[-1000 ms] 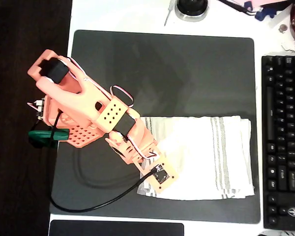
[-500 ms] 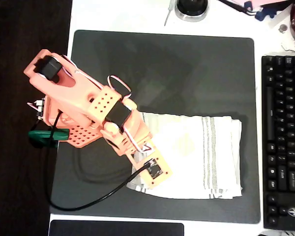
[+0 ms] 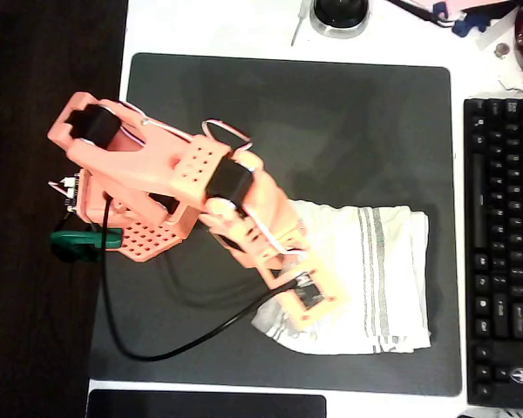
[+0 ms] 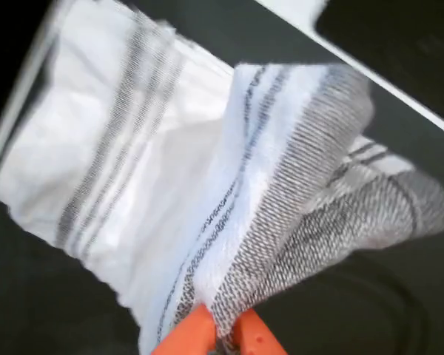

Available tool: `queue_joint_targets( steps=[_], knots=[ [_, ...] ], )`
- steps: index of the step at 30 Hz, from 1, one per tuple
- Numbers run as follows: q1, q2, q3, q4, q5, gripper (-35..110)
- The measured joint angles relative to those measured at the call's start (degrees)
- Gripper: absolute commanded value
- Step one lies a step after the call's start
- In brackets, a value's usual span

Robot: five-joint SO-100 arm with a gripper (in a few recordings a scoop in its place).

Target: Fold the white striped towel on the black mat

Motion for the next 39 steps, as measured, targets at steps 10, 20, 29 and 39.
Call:
queue_joint_targets(
  steps=[10,20,29,39],
  knots=[
    [-4.31,-17.31,-17.31,-5.19,5.63,0],
    [-7.91,-36.83,-32.61,-10.28,9.23,0],
    [-10.11,-57.30,-46.67,-12.39,11.34,1],
    [-10.90,-70.05,-55.28,-13.97,9.40,7]
  ],
)
